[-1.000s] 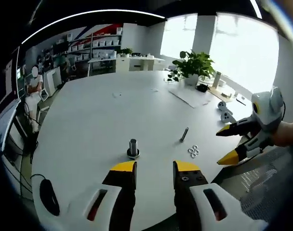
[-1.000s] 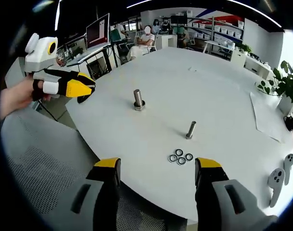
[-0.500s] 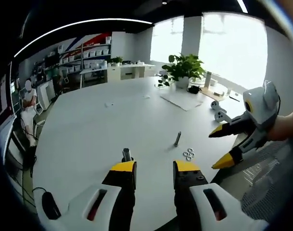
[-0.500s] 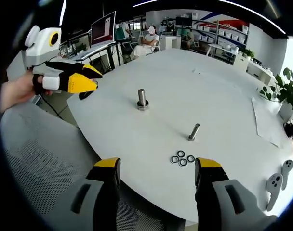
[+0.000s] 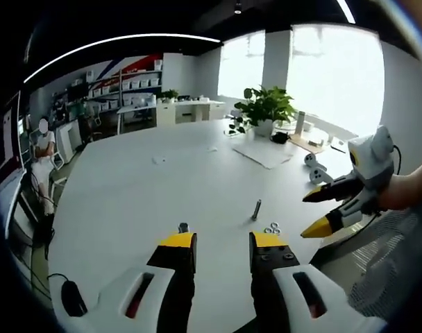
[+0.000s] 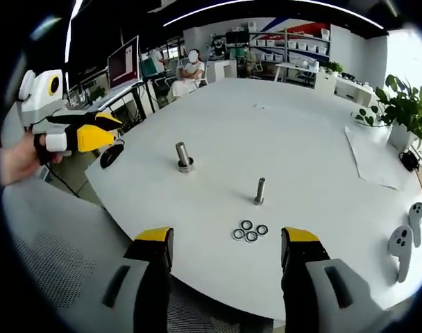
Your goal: Place the washer onto the threaded stud by aligning its center hole with the stud, sliding it down to the base, and recovering from edge contact or off-axis alignment until the washer reaches the visible bottom stop.
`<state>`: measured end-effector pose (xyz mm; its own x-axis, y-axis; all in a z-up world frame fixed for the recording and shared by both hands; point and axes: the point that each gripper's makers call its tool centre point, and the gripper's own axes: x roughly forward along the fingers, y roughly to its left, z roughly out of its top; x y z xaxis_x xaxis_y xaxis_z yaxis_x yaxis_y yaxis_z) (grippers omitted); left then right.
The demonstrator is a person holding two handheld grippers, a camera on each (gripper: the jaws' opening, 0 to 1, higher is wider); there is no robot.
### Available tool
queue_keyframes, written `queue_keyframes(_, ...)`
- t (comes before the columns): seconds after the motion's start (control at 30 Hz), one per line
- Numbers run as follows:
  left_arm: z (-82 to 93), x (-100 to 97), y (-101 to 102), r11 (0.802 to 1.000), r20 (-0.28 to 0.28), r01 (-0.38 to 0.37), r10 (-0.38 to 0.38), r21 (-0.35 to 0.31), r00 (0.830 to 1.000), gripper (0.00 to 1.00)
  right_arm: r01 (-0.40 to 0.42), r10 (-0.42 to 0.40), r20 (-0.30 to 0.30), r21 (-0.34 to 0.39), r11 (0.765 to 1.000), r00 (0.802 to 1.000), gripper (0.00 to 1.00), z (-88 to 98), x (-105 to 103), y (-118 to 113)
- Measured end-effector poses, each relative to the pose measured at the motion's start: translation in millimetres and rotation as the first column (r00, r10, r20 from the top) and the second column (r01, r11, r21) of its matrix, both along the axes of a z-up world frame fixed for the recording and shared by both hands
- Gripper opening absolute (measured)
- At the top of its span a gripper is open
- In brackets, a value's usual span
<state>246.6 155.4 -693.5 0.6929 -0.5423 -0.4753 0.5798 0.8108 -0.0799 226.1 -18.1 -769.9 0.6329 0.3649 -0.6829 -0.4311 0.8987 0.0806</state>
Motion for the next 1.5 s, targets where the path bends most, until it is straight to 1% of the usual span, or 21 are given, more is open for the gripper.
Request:
queue_keyframes(0.1,4.8,0.4,0.5,1.000,0.025,-0.005,0.005,0.003,1.000,0.28,0.024,-0.025,0.010,0.019,1.000,1.000,0.66,3.1,0.2,-0.9)
queue_keyframes(0.13,5.0,0.4,0.1,1.000,0.026,-0.005,0.005,0.001,1.000,0.28,0.024,-0.024,0.011,0.018,1.000,1.000,0.66,2.8,0.0,-0.5)
queue_keyframes(0.2,4.1,-1.8,-3.4,1.000,0.007,0.003,-0.003,-0.020,1.000,0.28,0.015,-0.015,0.013,0.009,1.000,1.000,0.66,2.7,-1.1,1.4)
queue_keyframes(0.3,7.8,-3.1,-6.5,1.000,0.023,0.018,-0.018,-0.015,1.000,0.28,-0.005,0.005,0.024,-0.006,1.000,1.000,0.66,2.1,-1.1,4.3)
queue_keyframes(0.4,8.4,-3.3,-7.1,1.000,0.028,0.024,-0.024,-0.014,0.999,0.28,-0.007,0.007,0.007,-0.020,1.000,1.000,0.66,-2.3,-2.7,2.8)
queue_keyframes(0.47,9.4,-3.4,-5.9,0.999,0.022,0.024,-0.024,-0.027,0.999,0.28,-0.004,0.004,0.007,-0.025,1.000,1.000,0.66,-2.7,-3.1,1.5)
queue_keyframes(0.6,12.1,-2.1,-3.6,0.999,0.017,0.015,-0.014,-0.052,1.000,0.28,0.030,-0.030,0.003,-0.026,0.999,1.000,0.66,-4.7,0.2,-8.3)
queue_keyframes(0.67,12.2,-1.5,-4.2,0.998,0.014,0.011,-0.010,-0.059,1.000,0.28,0.055,-0.055,0.002,-0.007,0.998,0.998,0.66,-3.9,1.7,-11.4)
queue_keyframes(0.77,8.6,-1.9,-3.7,0.999,0.005,0.009,-0.009,-0.046,1.000,0.28,0.063,-0.063,0.007,-0.004,0.998,0.998,0.66,-1.4,1.8,-10.8)
queue_keyframes(0.83,7.8,-2.4,-5.0,0.999,-0.001,0.011,-0.011,-0.053,1.000,0.28,0.050,-0.050,0.006,0.008,0.999,0.999,0.67,-1.0,1.3,-5.8)
queue_keyframes(0.93,5.2,-5.0,-3.9,0.999,0.002,0.015,-0.015,-0.032,1.000,0.27,0.029,-0.029,0.006,0.007,1.000,1.000,0.67,-3.0,0.0,-2.1)
queue_keyframes(1.07,1.4,-3.6,-2.5,0.999,-0.018,0.007,-0.008,-0.043,1.000,0.27,0.022,-0.022,-0.013,0.023,0.999,1.000,0.67,-6.0,-2.1,2.8)
queue_keyframes(1.13,2.4,-3.2,-3.6,0.999,-0.020,0.007,-0.008,-0.050,1.000,0.28,0.003,-0.002,-0.021,0.017,1.000,1.000,0.67,-7.5,-3.5,5.2)
queue_keyframes(1.2,3.1,-4.4,-6.4,0.999,-0.018,0.015,-0.016,-0.051,1.000,0.28,-0.002,0.002,-0.012,0.014,1.000,1.000,0.67,-6.2,-3.0,5.6)
queue_keyframes(1.27,0.7,-6.2,-8.5,0.999,-0.017,0.027,-0.028,-0.032,0.999,0.28,0.003,-0.003,-0.009,0.021,1.000,1.000,0.67,-5.0,-2.1,5.6)
queue_keyframes(1.33,0.6,-7.0,-9.6,0.999,-0.021,0.033,-0.033,-0.035,0.999,0.28,0.008,-0.008,-0.010,0.020,1.000,1.000,0.67,-4.4,-2.3,4.8)
queue_keyframes(1.5,0.6,-7.6,-10.6,0.999,-0.009,0.040,-0.040,-0.015,0.999,0.28,0.009,-0.009,-0.013,0.011,1.000,1.000,0.67,-5.4,-2.1,2.5)
